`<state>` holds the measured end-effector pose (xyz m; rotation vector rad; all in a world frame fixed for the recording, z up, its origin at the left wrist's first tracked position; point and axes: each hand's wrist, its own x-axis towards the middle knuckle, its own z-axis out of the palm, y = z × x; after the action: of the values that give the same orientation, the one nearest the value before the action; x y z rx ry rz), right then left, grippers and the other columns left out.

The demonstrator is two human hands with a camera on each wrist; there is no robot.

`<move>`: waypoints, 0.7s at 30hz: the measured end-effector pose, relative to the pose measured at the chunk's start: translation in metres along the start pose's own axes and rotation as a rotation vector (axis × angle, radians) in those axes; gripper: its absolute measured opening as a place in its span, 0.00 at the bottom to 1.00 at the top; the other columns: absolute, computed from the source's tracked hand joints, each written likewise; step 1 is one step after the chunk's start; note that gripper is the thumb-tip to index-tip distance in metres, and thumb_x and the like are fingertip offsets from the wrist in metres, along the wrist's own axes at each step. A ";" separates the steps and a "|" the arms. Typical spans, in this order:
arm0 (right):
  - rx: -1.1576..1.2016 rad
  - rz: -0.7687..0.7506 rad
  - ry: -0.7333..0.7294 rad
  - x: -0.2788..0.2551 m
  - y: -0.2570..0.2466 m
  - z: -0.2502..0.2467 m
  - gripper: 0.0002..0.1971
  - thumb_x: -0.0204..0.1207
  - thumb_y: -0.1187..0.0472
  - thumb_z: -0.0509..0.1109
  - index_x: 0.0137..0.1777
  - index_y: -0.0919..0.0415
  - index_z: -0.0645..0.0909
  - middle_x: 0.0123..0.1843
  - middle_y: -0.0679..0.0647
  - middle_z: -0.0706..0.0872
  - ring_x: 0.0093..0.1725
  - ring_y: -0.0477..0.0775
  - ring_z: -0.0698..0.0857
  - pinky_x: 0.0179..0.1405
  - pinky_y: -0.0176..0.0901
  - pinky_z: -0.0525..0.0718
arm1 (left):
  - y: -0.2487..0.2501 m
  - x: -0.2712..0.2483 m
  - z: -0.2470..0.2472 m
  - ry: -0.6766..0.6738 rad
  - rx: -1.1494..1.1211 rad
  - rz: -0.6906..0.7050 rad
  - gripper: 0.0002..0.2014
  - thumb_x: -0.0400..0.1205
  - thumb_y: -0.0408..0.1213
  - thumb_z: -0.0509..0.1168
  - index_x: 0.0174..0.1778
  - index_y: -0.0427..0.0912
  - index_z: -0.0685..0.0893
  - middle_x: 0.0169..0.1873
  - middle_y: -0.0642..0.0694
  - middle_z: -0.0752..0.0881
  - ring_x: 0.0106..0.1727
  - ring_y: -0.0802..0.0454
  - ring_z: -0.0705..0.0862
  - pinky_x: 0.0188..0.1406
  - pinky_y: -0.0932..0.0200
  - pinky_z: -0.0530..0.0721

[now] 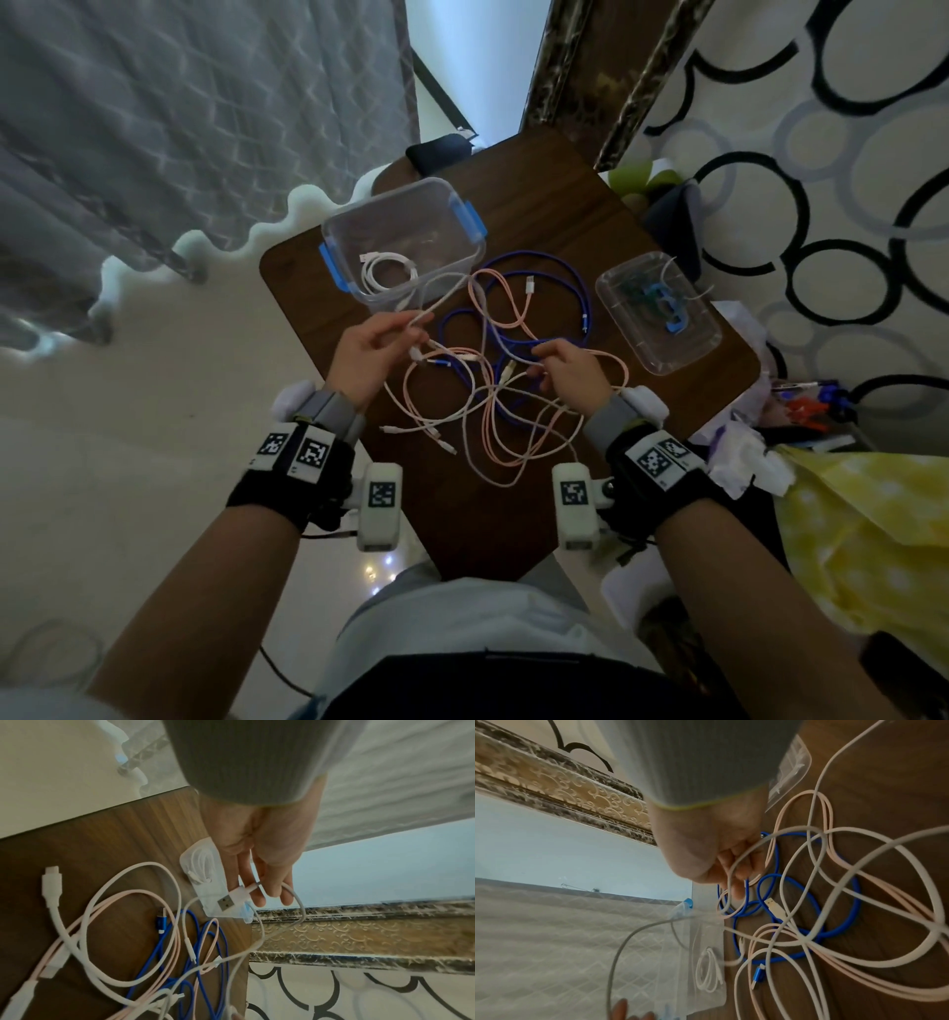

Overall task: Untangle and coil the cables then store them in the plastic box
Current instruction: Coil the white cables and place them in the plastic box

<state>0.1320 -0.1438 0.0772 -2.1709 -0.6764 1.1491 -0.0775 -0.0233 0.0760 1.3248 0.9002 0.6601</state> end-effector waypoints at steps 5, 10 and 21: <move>-0.237 -0.182 0.125 -0.004 -0.012 -0.001 0.13 0.81 0.57 0.63 0.61 0.58 0.81 0.57 0.55 0.85 0.56 0.51 0.81 0.55 0.44 0.77 | -0.020 0.000 -0.002 0.067 0.379 -0.135 0.13 0.80 0.34 0.65 0.60 0.43 0.85 0.44 0.45 0.88 0.47 0.52 0.83 0.50 0.62 0.78; -0.031 -0.395 0.190 -0.026 -0.027 -0.004 0.08 0.83 0.62 0.58 0.52 0.56 0.80 0.39 0.51 0.85 0.40 0.48 0.85 0.46 0.43 0.84 | -0.029 -0.003 -0.001 0.026 0.555 -0.231 0.17 0.80 0.37 0.67 0.65 0.39 0.81 0.48 0.40 0.89 0.35 0.59 0.86 0.45 0.66 0.82; 0.240 -0.582 0.070 -0.053 -0.035 -0.030 0.12 0.83 0.68 0.55 0.58 0.63 0.79 0.43 0.50 0.87 0.44 0.34 0.86 0.44 0.23 0.78 | 0.002 0.026 0.037 -0.160 0.359 -0.047 0.38 0.79 0.32 0.66 0.80 0.57 0.54 0.67 0.47 0.76 0.66 0.52 0.77 0.65 0.52 0.79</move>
<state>0.1254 -0.1621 0.1445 -1.6452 -0.9971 0.7914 -0.0327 -0.0207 0.0739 1.6448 0.9436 0.3586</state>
